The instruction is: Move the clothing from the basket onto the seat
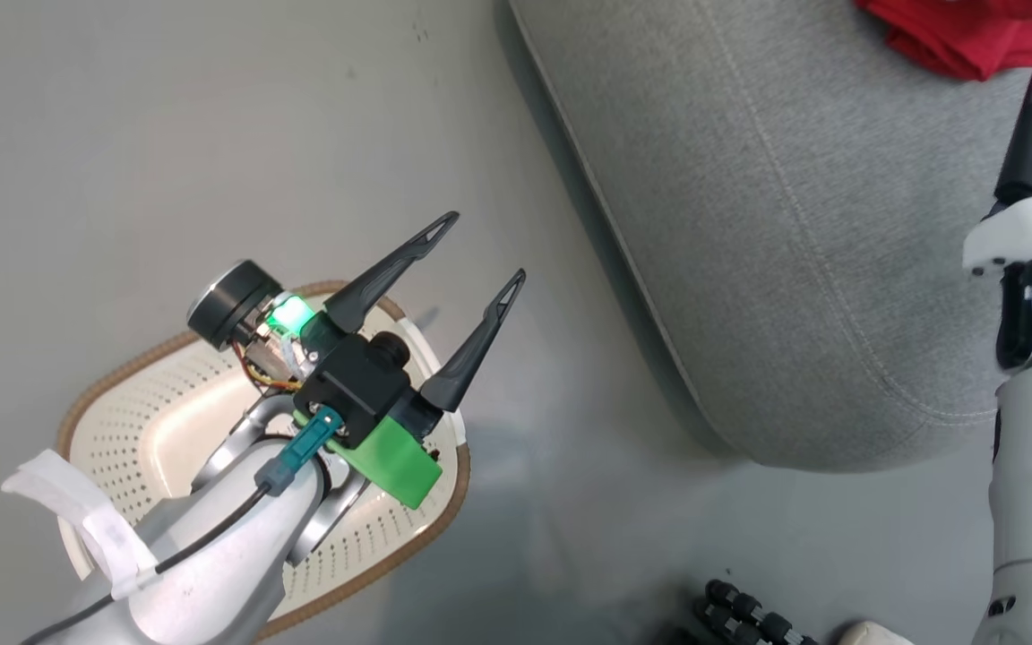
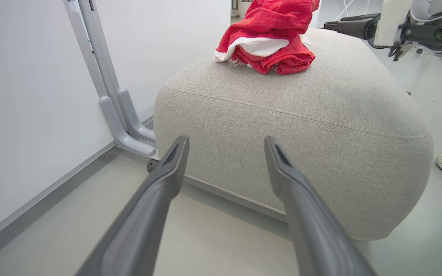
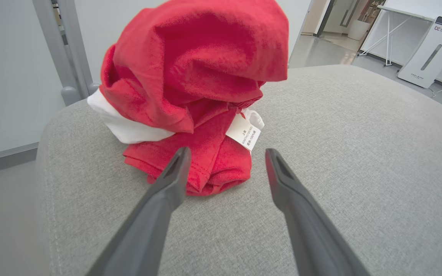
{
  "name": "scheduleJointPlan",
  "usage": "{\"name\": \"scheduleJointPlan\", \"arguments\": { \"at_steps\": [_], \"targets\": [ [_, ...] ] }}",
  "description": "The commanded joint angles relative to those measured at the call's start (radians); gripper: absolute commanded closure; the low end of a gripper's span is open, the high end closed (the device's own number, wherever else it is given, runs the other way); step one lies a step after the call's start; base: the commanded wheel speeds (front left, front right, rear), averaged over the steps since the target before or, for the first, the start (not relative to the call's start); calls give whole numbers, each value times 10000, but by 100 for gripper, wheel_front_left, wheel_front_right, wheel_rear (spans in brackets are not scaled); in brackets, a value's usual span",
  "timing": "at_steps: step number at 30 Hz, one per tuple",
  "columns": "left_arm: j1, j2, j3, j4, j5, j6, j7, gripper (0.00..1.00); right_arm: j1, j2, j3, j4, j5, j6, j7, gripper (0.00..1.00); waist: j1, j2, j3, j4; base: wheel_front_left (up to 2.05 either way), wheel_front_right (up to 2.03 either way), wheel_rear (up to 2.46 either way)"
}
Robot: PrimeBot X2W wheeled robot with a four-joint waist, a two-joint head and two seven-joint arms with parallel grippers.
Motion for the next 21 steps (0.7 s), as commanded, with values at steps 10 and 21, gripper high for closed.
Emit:
{"name": "scheduleJointPlan", "arguments": {
  "at_steps": [10,21],
  "targets": [
    [953,-305,393,597,-536,419,-313,0,1455,17,1680,-1210,735,-15,-2,0,0,93,-1934,281,0,0,0],
    [1774,-785,1442,665,-797,758,-360,0,2361,26,3245,-2090,1469,-15,-2,0,0,93,-3104,1400,0,0,0]
  ]
}}
